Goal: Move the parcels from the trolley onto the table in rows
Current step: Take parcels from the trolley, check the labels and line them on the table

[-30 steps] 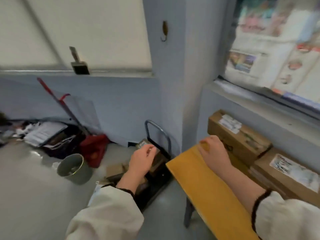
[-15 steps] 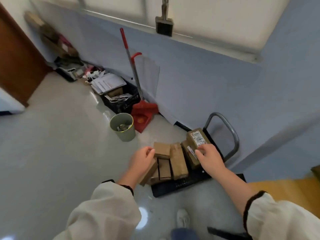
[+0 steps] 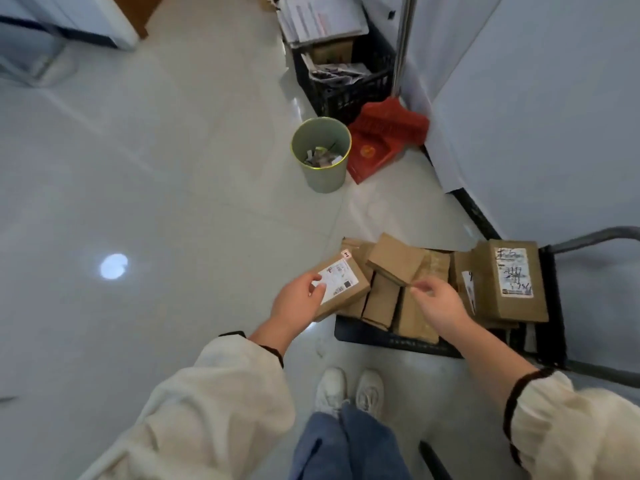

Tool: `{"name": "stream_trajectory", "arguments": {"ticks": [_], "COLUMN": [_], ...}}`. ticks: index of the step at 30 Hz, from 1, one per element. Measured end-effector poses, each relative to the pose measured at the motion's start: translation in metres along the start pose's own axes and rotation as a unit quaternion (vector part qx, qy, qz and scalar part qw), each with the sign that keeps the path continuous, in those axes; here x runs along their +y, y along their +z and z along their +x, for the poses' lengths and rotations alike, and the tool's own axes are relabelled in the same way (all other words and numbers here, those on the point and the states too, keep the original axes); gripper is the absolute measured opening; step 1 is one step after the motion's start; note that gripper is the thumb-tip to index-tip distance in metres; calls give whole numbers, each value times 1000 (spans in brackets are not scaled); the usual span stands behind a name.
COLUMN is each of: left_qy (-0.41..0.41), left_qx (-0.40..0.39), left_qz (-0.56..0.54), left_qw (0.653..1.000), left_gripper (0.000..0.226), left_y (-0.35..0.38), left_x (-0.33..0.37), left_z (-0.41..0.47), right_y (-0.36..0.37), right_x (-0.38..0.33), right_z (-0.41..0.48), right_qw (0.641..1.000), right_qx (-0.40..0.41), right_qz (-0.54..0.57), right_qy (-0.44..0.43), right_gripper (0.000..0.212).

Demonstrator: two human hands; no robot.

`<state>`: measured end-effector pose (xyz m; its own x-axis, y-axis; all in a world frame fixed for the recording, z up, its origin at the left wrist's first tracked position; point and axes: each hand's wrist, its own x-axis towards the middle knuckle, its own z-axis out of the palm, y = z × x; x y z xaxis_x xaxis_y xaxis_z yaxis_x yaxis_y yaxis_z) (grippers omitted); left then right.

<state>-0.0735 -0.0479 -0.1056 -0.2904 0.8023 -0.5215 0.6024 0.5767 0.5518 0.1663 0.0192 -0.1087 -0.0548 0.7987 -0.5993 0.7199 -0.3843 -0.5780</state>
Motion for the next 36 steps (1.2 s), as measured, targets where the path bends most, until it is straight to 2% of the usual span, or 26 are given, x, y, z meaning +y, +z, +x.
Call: {"name": "stream_trajectory", "arguments": {"ticks": [5,10,15,20,22,26,29,33,36], "left_qy": [-61,-155,-136,-138,-138,-139,-129,-42,29], "left_qx": [25,42,31,20,24,58,100,144,170], "left_qz": [8,-62,-119,-112,-122,-159,-202,-249,-270], "left_qw": [998,985,983,984,983,976,966,957,947], "left_gripper": [45,65,69,75,77,82,81,51,47], "left_y": [49,96,111,108,102,79,47,-17,-76], "left_x": [-68,-106,-114,-111,-106,-89,-63,-11,33], "left_z": [43,68,89,86,83,64,43,9,-27], "right_y": [57,101,134,151,146,122,90,29,-19], "right_x": [30,43,28,22,18,-1,-28,-79,-125], "right_z": [70,117,139,130,124,95,60,8,-40], "right_qw": [1000,998,991,996,996,996,994,984,967], "right_qx": [-26,-57,-99,-84,-78,-59,-36,15,37], "right_qz": [-9,32,94,38,37,62,88,117,164], "right_qy": [0,15,-7,-18,-13,-9,-54,-133,-192], "right_gripper": [29,45,49,55,61,59,57,58,55]}}
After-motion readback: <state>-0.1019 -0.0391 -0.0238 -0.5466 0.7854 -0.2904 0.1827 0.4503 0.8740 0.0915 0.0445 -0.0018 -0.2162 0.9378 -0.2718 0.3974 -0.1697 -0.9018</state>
